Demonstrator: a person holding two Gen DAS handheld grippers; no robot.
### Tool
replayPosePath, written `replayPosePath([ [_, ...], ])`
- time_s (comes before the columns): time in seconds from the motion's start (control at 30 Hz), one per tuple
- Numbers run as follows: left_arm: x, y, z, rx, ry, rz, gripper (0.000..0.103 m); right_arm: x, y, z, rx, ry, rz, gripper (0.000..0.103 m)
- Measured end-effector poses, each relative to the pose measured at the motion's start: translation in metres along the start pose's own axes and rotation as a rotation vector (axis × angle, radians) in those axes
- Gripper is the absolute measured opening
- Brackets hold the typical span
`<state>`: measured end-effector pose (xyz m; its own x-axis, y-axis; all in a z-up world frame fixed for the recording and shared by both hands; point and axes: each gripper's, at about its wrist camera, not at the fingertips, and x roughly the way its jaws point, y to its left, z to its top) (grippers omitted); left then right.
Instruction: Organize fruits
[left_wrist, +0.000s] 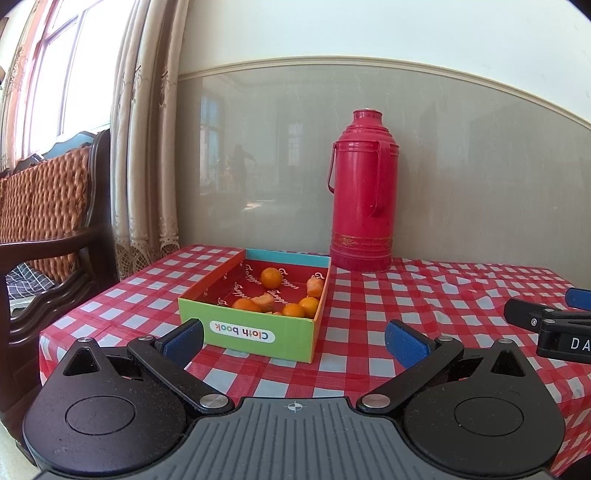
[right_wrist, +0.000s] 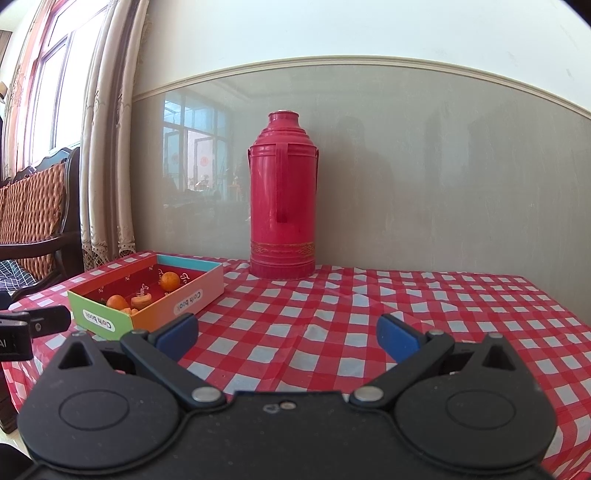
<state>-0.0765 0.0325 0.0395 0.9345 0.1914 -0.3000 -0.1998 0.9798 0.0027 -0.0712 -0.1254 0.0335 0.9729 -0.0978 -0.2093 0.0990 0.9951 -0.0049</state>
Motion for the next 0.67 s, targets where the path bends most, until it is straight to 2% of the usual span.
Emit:
replayPosePath([
  [0.37, 0.0008, -0.0042, 0.0, 0.024, -0.006, -0.015, 0.103, 0.0008, -0.0009, -0.0007, 0.004, 0.004, 0.001, 0.097],
  [0.5, -0.0016, -0.0097, -0.0003, 0.051, -0.019, -0.005, 0.103, 0.0011, -0.0007, -0.0011, 0.007, 0.006, -0.001, 0.097],
  [0.67, -0.0034, -0.007, -0.0002, 0.034, -0.023, 0.013, 0.103, 0.0012, -0.0012, -0.002, 0.014, 0.008, -0.002, 0.097],
])
